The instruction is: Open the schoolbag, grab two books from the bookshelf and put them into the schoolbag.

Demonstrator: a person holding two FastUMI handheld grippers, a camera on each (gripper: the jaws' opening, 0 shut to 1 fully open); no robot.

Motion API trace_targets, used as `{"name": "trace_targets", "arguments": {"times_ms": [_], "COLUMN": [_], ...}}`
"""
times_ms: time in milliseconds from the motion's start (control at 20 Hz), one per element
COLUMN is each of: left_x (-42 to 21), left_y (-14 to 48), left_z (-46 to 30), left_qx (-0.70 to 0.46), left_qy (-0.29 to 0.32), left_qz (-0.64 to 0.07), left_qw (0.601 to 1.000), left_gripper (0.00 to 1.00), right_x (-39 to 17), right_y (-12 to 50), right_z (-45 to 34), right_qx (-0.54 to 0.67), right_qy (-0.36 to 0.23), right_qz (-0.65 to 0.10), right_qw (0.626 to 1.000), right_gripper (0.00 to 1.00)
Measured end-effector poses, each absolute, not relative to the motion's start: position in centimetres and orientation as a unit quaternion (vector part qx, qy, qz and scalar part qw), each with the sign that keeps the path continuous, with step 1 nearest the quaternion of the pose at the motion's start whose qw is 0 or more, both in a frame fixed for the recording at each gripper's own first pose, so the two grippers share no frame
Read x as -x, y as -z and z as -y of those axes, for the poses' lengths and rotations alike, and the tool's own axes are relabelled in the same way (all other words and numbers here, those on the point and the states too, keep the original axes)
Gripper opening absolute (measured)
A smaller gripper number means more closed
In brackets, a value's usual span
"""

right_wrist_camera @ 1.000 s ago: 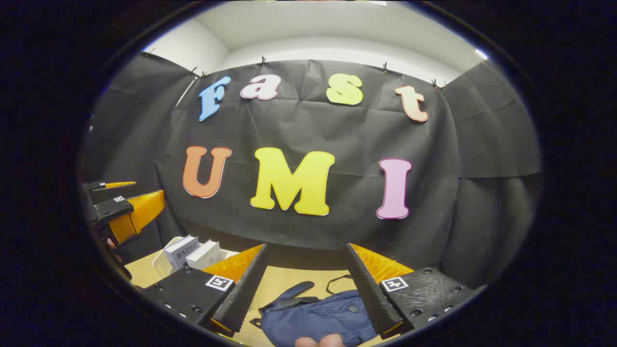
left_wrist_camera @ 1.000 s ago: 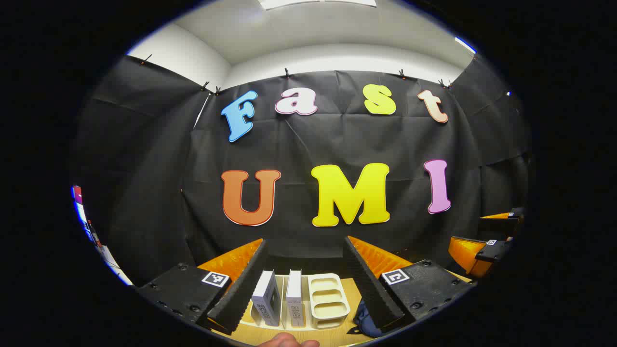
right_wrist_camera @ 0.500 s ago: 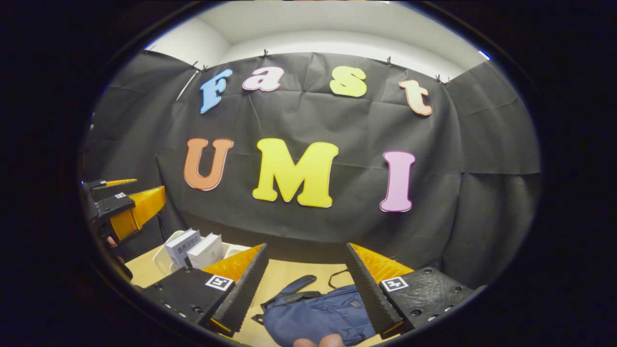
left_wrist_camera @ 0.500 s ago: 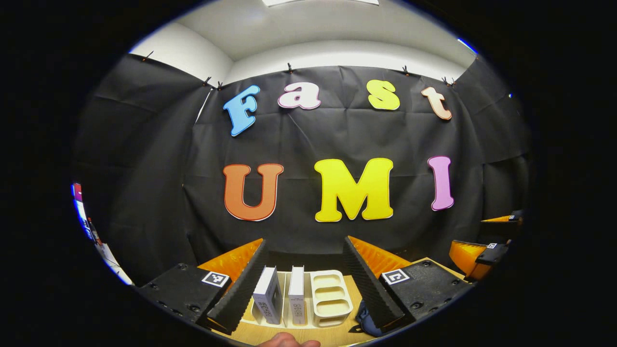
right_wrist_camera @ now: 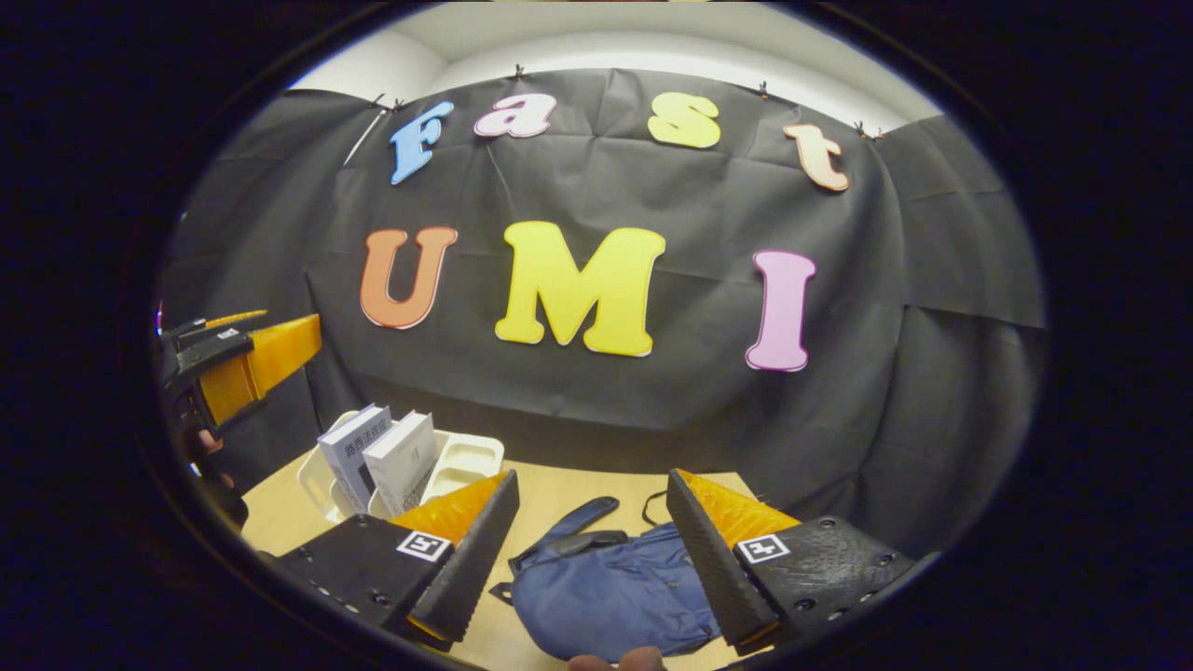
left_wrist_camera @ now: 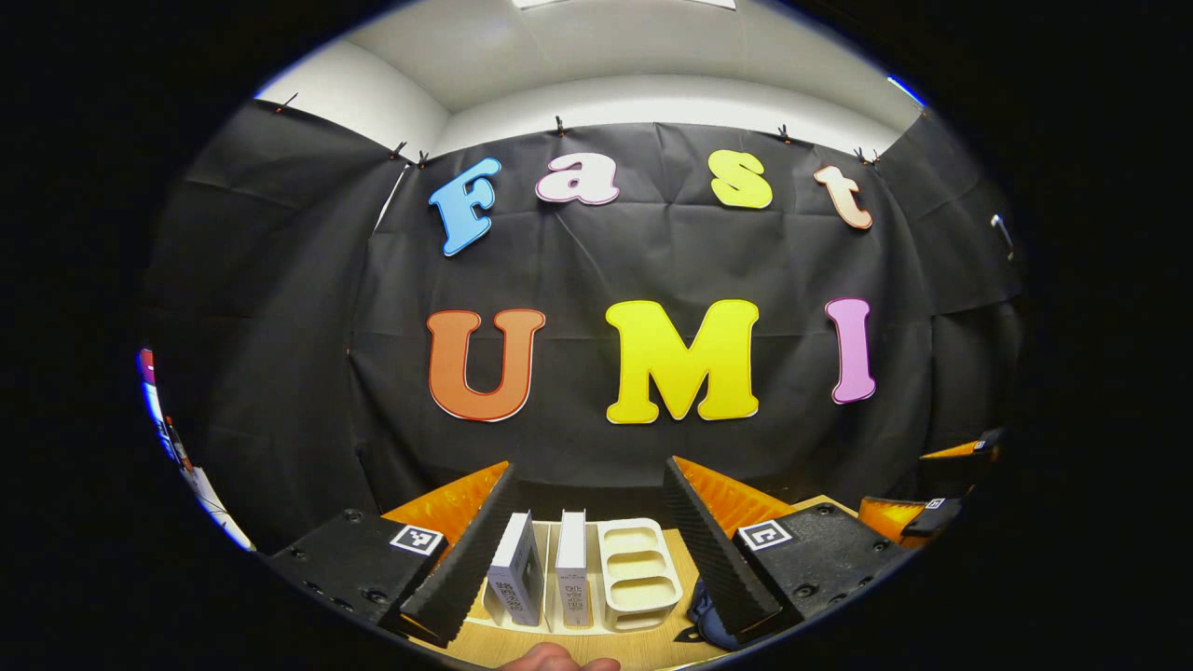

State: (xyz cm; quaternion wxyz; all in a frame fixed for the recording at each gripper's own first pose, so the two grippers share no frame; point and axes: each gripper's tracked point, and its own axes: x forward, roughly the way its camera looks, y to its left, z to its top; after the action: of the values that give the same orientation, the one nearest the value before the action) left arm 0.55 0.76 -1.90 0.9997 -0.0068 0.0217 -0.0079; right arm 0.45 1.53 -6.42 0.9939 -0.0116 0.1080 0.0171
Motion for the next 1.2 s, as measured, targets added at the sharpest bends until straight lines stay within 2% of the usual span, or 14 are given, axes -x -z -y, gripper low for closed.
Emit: {"name": "trace_targets", "arguments": {"times_ms": [150,200,250,300,350,700,900,1050,1150,1200], "left_x": [-0.3,-0.2,0.0,0.2,0.4,1.7,2.4,2.6,2.8,2.8], "left_y": [2.2,2.3,2.5,2.6,2.8,4.7,5.2,5.5,5.6,5.7], "left_z": [-0.9,-1.0,-1.2,-1.3,-1.4,-2.3,-2.9,-3.7,-4.3,-4.5], "left_qx": [0.004,0.005,0.006,0.005,0.004,0.003,-0.001,-0.002,-0.002,-0.002], "left_qy": [0.008,0.008,0.008,0.007,0.005,-0.001,-0.007,-0.015,-0.021,-0.024], "left_qz": [-0.026,-0.028,-0.029,-0.031,-0.034,-0.061,-0.073,-0.078,-0.080,-0.082], "left_qw": [1.000,1.000,1.000,0.999,0.999,0.998,0.997,0.997,0.997,0.996], "left_gripper": [0.99,0.99,0.99,0.99,0.99,0.99,0.99,0.99,0.99,0.99], "right_x": [-0.5,-0.4,-0.3,-0.1,0.3,1.8,1.8,1.1,0.6,0.3], "right_y": [10.2,11.9,13.7,15.7,17.5,29.7,34.7,36.6,37.7,38.2], "right_z": [-2.5,-2.8,-3.0,-3.4,-3.7,-5.6,-6.9,-6.9,-6.9,-6.9], "right_qx": [0.011,0.014,0.019,0.023,0.023,0.046,0.065,0.089,0.099,0.107], "right_qy": [-0.034,-0.037,-0.042,-0.049,-0.057,-0.074,-0.076,-0.060,-0.042,-0.034], "right_qz": [-0.167,-0.192,-0.217,-0.246,-0.275,-0.430,-0.480,-0.495,-0.503,-0.506], "right_qw": [0.985,0.981,0.975,0.968,0.960,0.899,0.872,0.862,0.858,0.855], "right_gripper": [0.96,0.99,0.96,0.99,0.96,0.96,0.96,0.99,0.96,0.99]}}
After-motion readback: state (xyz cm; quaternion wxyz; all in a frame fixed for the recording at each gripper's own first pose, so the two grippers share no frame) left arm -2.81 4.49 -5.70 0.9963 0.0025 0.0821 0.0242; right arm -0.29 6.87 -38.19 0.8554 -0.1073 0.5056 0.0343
